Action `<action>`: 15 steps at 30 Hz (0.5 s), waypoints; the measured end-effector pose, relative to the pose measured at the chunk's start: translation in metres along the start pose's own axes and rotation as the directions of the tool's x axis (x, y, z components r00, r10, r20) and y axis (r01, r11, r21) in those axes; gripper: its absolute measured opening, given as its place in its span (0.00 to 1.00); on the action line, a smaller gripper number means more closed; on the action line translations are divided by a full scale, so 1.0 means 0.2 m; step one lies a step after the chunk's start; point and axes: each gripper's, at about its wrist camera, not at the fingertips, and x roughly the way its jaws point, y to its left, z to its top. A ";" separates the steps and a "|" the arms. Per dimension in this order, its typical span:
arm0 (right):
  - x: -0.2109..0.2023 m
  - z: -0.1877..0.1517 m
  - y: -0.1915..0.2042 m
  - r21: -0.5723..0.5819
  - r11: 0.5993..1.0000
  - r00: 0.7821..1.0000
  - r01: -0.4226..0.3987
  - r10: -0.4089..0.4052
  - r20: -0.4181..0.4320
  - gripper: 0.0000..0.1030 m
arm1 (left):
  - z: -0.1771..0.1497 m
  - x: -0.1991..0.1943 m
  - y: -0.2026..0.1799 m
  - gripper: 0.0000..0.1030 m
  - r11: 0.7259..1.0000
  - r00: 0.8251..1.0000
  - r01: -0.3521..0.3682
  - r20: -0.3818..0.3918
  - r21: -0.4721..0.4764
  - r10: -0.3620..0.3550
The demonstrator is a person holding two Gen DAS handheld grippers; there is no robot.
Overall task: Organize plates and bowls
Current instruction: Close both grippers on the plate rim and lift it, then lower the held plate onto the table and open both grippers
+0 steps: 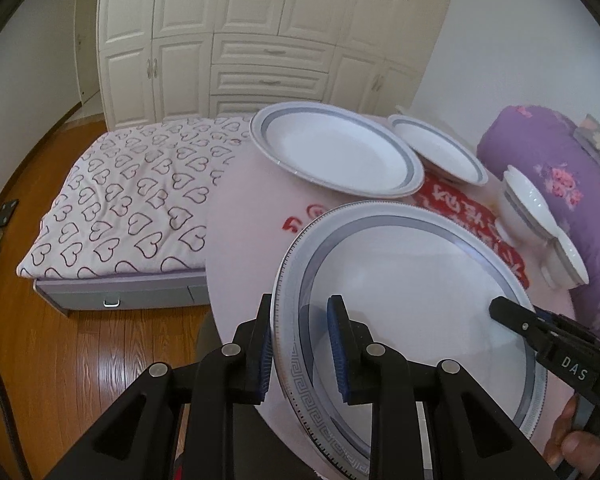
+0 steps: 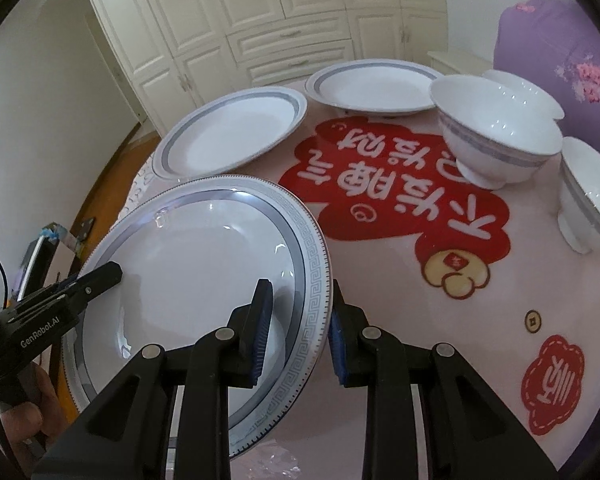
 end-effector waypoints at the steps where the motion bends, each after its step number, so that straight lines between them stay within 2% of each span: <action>1: 0.02 -0.01 0.00 0.002 1.000 1.000 0.003 -0.003 -0.006 0.26 | 0.01 0.02 -0.01 0.21 1.000 1.000 0.000 -0.007 0.001 0.000; 8: 0.06 -0.03 -0.02 0.008 1.000 1.000 0.007 -0.007 -0.023 0.26 | 0.05 0.07 -0.10 0.21 1.000 1.000 -0.011 -0.015 0.020 0.011; 15: 0.06 -0.03 -0.02 0.004 1.000 1.000 0.009 -0.009 -0.019 0.27 | 0.06 0.11 -0.07 0.22 1.000 1.000 -0.009 -0.017 0.025 0.009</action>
